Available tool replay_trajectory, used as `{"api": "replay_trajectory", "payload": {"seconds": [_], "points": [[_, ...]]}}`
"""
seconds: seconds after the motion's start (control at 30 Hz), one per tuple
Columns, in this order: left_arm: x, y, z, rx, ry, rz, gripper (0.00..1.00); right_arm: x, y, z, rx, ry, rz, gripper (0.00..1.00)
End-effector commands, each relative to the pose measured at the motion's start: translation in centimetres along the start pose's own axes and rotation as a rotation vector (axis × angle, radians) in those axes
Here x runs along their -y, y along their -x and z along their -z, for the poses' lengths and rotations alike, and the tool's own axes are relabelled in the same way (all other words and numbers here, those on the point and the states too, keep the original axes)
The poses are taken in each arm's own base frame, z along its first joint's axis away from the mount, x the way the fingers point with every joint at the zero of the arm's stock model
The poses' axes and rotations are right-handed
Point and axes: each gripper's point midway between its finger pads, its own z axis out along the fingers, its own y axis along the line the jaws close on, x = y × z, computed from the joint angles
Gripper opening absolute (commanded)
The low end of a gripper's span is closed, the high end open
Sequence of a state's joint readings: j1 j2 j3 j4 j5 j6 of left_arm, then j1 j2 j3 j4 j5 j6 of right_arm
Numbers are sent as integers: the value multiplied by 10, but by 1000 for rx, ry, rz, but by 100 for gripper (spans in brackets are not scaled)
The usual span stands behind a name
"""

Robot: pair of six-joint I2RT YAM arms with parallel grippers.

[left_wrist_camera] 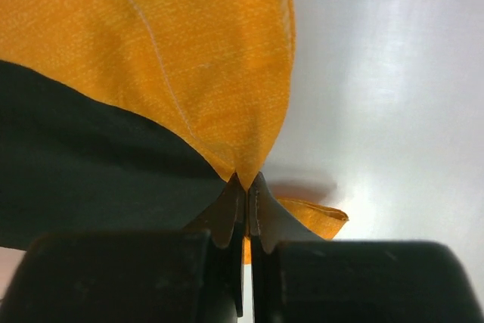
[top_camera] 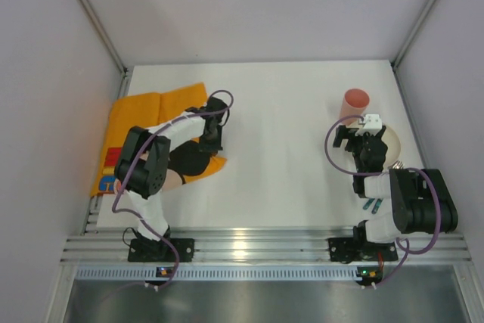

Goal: Set the dinner table for one person

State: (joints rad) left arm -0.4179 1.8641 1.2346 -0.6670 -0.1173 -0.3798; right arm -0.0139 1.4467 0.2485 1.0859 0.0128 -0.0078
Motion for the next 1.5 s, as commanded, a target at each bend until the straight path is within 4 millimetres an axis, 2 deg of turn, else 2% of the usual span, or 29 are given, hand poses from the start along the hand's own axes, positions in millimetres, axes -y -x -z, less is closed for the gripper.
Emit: {"api": "replay_trajectory", "payload": {"seconds": [0.0, 0.07, 0.1, 0.17, 0.2, 0.27, 0.3, 0.37, 0.5, 0.67, 0.73, 0.87, 0.97, 1.03, 1.07, 1.1, 1.13, 1.23, 1.3, 1.33, 1.43, 1.47], "points": [[84, -1, 10, 23, -123, -122, 0, -2, 20, -4, 76, 15, 4, 99], [111, -7, 13, 13, -143, -155, 0, -2, 20, -4, 76, 15, 4, 100], [142, -6, 26, 40, -186, -181, 0, -2, 19, -4, 73, 15, 4, 100], [167, -14, 28, 31, -200, -219, 0, -2, 20, -4, 76, 15, 4, 100], [195, -14, 42, 67, -234, -256, 0, -2, 20, -4, 74, 15, 4, 100], [209, -26, 37, 41, -206, -296, 0, -2, 20, -4, 74, 15, 4, 100], [225, -27, 44, 52, -226, -306, 0, -2, 20, -4, 76, 15, 4, 100], [238, -38, 39, 18, -251, -311, 0, -2, 20, -4, 76, 15, 4, 100], [267, -46, 43, 16, -327, -316, 0, -2, 20, -4, 76, 14, 4, 100], [288, -62, 52, -19, -402, -377, 0, -2, 20, -4, 74, 15, 4, 100], [301, -73, 59, -37, -475, -406, 0, -2, 20, -4, 76, 15, 4, 100], [330, -96, 90, -17, -625, -504, 0, -2, 20, -4, 76, 15, 4, 100], [340, -104, 103, -10, -675, -536, 1, -2, 20, -4, 74, 15, 4, 100], [344, -111, 109, -12, -699, -552, 33, -2, 20, -4, 74, 14, 4, 100], [345, -108, 116, 0, -719, -551, 44, -2, 20, -4, 76, 15, 4, 100], [344, -110, 119, -1, -726, -555, 88, -2, 20, -4, 74, 15, 4, 100], [344, -111, 122, 0, -732, -557, 99, -2, 20, -4, 74, 14, 4, 100], [338, -105, 144, 33, -749, -553, 99, -2, 20, -4, 74, 15, 4, 100], [330, -96, 166, 84, -751, -534, 99, -2, 20, -4, 76, 14, 4, 100], [326, -90, 186, 128, -767, -526, 99, -2, 20, -4, 74, 15, 4, 100], [304, -75, 199, 207, -693, -483, 99, -2, 20, -4, 74, 15, 4, 100], [293, -71, 211, 244, -682, -469, 99, -2, 20, -4, 74, 15, 4, 100]]}}
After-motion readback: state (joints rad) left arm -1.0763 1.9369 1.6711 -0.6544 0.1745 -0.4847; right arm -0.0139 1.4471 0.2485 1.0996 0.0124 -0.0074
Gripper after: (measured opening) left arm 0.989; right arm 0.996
